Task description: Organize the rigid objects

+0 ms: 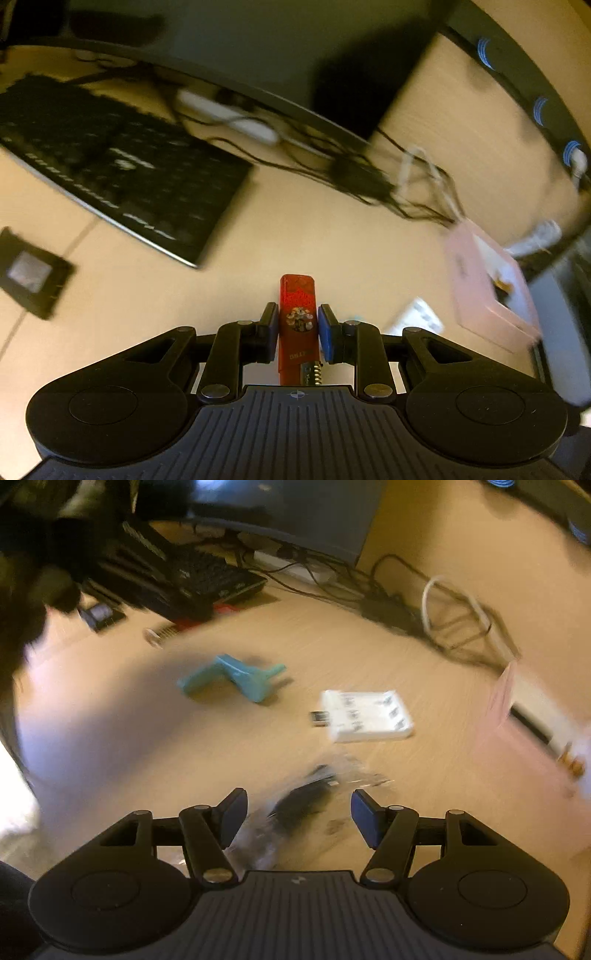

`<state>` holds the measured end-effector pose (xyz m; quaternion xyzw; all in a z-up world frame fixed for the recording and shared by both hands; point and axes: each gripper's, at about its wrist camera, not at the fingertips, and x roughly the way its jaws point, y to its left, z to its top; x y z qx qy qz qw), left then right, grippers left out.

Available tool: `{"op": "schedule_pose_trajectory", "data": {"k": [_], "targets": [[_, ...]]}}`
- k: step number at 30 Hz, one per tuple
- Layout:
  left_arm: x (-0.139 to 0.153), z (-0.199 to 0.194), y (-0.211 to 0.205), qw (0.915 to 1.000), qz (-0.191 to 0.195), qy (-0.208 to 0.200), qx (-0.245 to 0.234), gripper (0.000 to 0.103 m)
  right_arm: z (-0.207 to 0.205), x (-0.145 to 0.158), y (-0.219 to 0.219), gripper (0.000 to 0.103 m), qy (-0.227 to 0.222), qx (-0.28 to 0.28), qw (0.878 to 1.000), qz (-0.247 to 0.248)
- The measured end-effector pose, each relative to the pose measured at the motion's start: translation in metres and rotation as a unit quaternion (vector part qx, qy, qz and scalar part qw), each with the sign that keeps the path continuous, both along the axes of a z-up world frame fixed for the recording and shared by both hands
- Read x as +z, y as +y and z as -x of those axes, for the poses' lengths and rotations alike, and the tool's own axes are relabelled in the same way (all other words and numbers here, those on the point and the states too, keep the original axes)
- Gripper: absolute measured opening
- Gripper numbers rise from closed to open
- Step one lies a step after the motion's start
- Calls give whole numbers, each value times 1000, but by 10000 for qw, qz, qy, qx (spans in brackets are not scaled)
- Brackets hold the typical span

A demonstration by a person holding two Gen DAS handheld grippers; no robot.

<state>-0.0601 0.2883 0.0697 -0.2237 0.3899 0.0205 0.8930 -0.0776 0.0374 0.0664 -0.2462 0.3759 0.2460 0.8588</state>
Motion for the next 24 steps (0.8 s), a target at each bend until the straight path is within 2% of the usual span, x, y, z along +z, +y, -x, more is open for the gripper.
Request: {"op": "schedule_pose_trajectory", "data": {"k": [2,6,8,11,12,14,18,20,22,24], "targets": [[-8,-7,1,9999,-10,65,110,26,-9,1,-11,62,-186,-196,9993,270],[-21,-19,-6,9998,97,161,72,26,-25,5,-44,62,-426,-924,9929,624],[-25,-18,-13,9993,319,187,-12,26,-28,11,-64,62,-317,-1170,9919,390],[-30,-18,-33,9989,374,193,-182,26,-29,13,-83,64,117,-1284,9915,-163],[-31,-20,-39,9984,480,224,-217,26,-29,9,-84,64,241,-1378,9900,-175],[-33,-27,-53,9943,840,304,-585,24,-27,3,-84,64,366,-1502,9878,-173],[-23,-30,-85,9899,702,170,-1221,21,-24,-4,-99,64,220,-1837,9827,-70],[-17,-29,-93,9878,749,127,-1357,21,-25,-11,-108,64,-45,-2127,9767,291],[-10,-27,-100,9864,633,51,-1514,21,-22,-17,-111,64,-455,-2366,9675,770],[-2,-21,-102,9859,441,-65,-1612,21,-16,-13,-118,64,-614,-2485,9650,566]]}}
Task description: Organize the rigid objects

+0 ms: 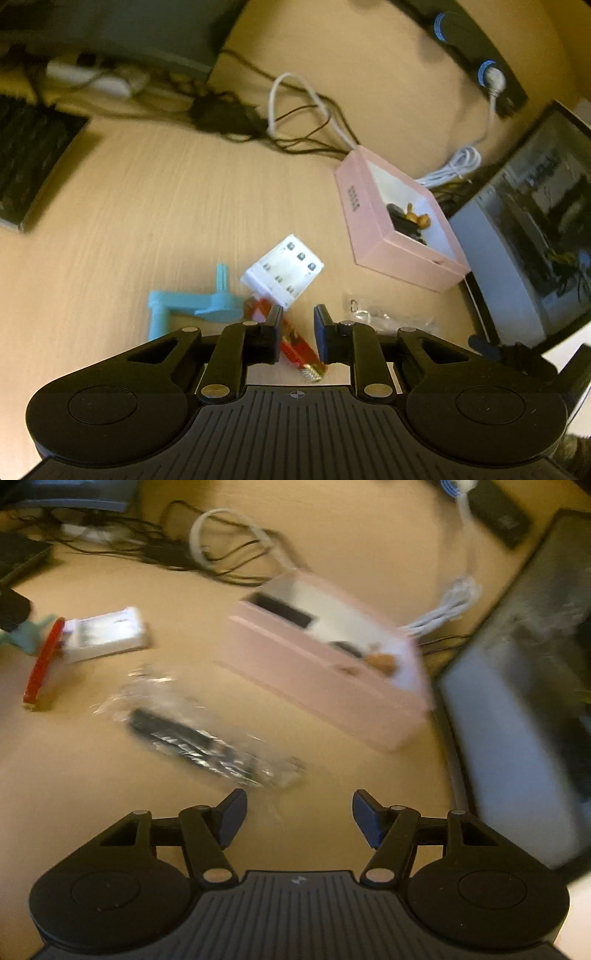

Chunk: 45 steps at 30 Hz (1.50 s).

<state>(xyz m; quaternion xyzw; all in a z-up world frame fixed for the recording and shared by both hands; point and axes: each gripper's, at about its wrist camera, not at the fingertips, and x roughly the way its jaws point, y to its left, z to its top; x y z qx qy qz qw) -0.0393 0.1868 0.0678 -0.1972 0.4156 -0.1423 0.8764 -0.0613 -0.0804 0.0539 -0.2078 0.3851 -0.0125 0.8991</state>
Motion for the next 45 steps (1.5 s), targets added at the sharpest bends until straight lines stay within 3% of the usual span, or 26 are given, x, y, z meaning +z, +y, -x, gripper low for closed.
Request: {"op": "schedule_pose_trajectory", "data": {"k": [3,7,13,17,19,26,34,39,42,45], "targets": [[8,7,7,9997,-165,-89,145,21,1,9,-3,64,155,204,9945,-1014],[4,12,11,9989,-441,58,124,21,3,17,5,64,285,327,9837,-1745],[-13,30,11,9955,-861,383,58,21,-2,15,41,64,398,1011,9784,-1760],[-7,42,15,9853,-1706,39,12,21,-3,9,64,64,590,1328,9743,-1722],[-6,43,17,9813,-1921,46,-97,22,1,5,66,64,710,1356,9727,-1746],[-16,47,-4,9789,-1912,168,-699,22,14,-5,48,64,913,1049,9748,-1742],[-27,33,-50,9714,-1952,245,-1329,24,17,-4,-23,65,710,-180,9805,-1826],[-27,23,-76,9687,-1907,280,-1567,25,26,-9,-44,72,654,-400,9780,-1938],[-26,14,-86,9728,-1635,449,-1578,26,34,-14,-48,81,561,-339,9787,-1946],[-26,8,-87,9827,-1409,568,-1063,27,37,-16,-49,90,558,-222,9788,-1956]]}}
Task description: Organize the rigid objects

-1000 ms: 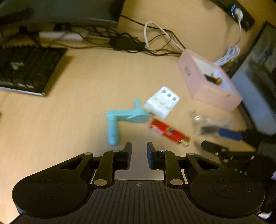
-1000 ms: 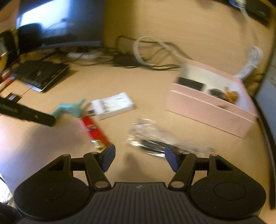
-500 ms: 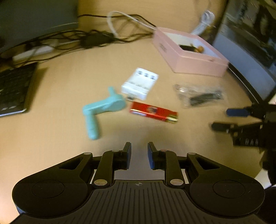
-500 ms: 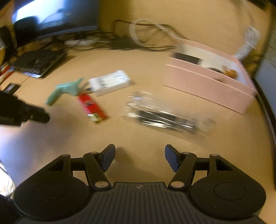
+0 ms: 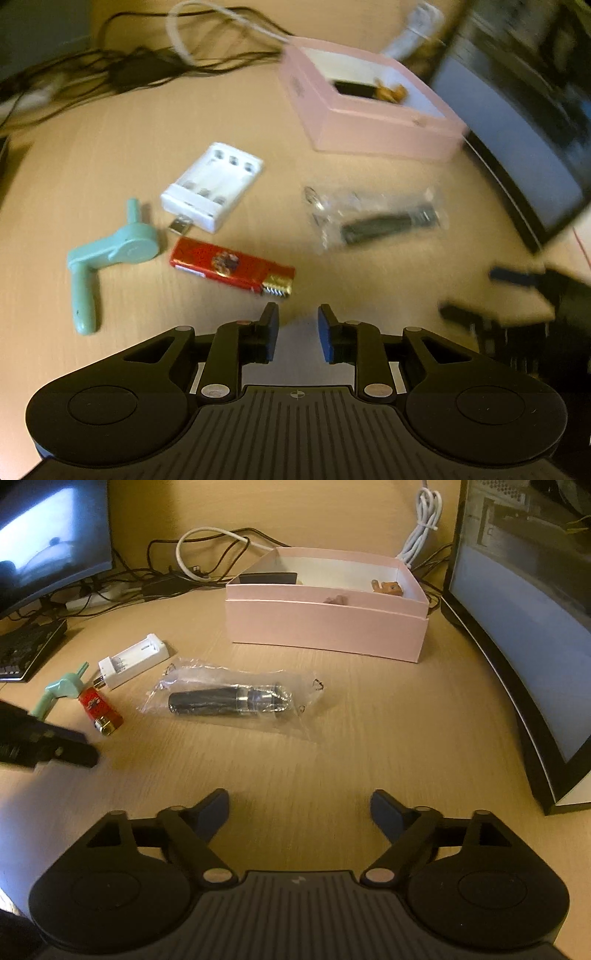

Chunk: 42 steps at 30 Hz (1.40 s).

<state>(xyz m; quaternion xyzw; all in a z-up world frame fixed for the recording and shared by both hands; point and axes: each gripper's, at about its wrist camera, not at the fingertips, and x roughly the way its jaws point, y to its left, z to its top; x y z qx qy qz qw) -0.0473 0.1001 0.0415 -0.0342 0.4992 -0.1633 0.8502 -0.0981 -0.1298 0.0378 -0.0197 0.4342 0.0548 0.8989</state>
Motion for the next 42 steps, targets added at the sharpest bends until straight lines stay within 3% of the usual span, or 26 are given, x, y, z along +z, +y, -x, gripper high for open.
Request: {"op": "schedule_pose_trajectory", "data": {"k": [3,7,12,14,18,20,24,29,30,32,36,42], "targets": [[5,0,7,9969,65,-199,755,27,-2,-1,0,102,87,239,9997,-10],[13,-4,14,9875,-78,-355,1535,27,0,-1,-2,103,77,595,9982,-6],[7,-20,16,9711,111,-7,2385,27,-11,-1,-7,103,89,1371,9905,-44],[4,-27,8,9684,-17,43,2494,34,-13,-2,-8,103,-7,1567,9876,-74],[4,-28,-16,9774,-878,-198,1914,42,-12,-7,-13,103,-281,1848,9822,-157],[2,-29,-21,9770,-1297,-243,1678,43,-12,-7,-13,103,-300,1887,9814,-167],[2,-35,-9,9774,-944,-207,1879,45,-13,-7,-13,103,-345,1904,9809,-202],[-2,-39,-15,9778,-1100,-478,1717,45,-19,-6,-13,103,-294,1727,9842,-257],[-3,-37,-15,9784,-1106,-531,1662,44,-21,-5,-11,103,-267,1585,9866,-276],[-2,-29,-14,9808,-1110,-603,1487,28,-25,-4,-7,103,-220,1254,9912,-362],[0,-11,-1,9879,-938,-566,1099,26,-35,-3,5,103,-209,636,9965,-504],[2,11,21,9914,-912,-595,721,26,-42,-9,52,103,-356,493,9976,-317]]}}
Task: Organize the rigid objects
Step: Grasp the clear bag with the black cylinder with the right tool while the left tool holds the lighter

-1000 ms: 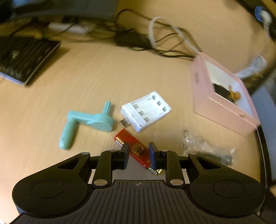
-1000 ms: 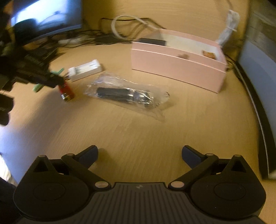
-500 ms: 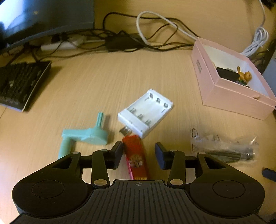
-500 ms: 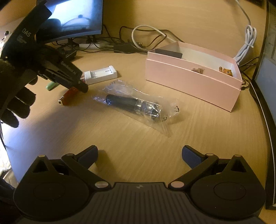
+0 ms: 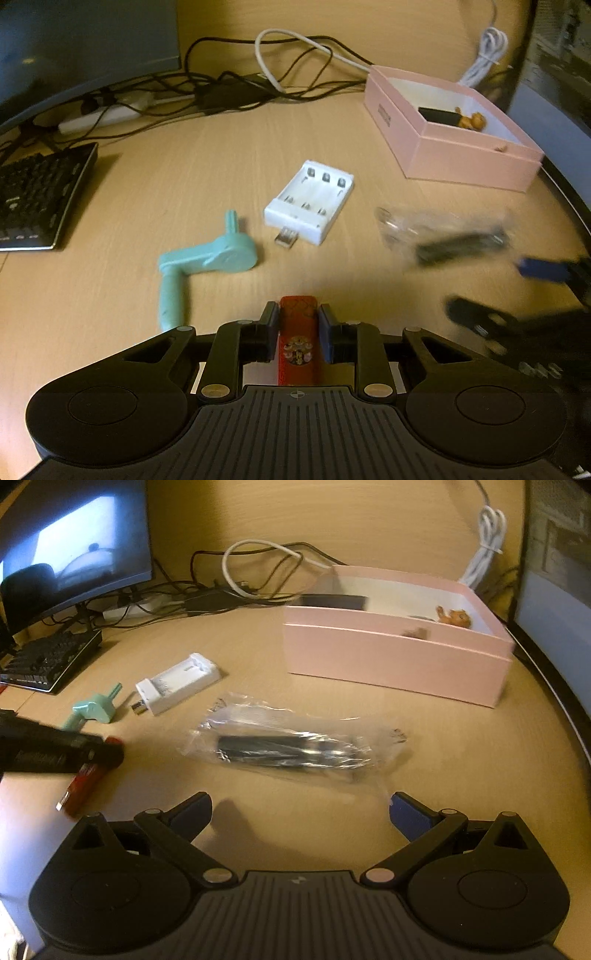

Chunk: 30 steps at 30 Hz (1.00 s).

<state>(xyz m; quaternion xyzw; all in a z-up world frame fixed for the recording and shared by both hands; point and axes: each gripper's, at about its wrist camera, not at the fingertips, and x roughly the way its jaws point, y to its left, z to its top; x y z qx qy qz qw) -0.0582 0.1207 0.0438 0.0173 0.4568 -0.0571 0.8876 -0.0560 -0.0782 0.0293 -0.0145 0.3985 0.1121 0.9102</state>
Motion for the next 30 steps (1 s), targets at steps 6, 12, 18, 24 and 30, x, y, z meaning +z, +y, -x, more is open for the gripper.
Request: {"op": "schedule_pose_trajectory", "data": {"k": [6,12,18,24,30], "targets": [[0,17,14,9989,263,-52,-376,27,-24,-3,27,103,-4,-651,9978,156],[1,29,27,9965,586,89,-597,27,-38,-3,39,103,26,-449,9984,333],[1,38,27,9959,549,32,-720,27,-39,6,47,102,-238,-365,9977,521],[-1,39,30,9953,551,-90,-789,27,-20,44,35,100,-821,305,9941,634],[-1,32,30,9959,636,-82,-638,26,-50,33,46,100,-403,1242,9890,689]]}}
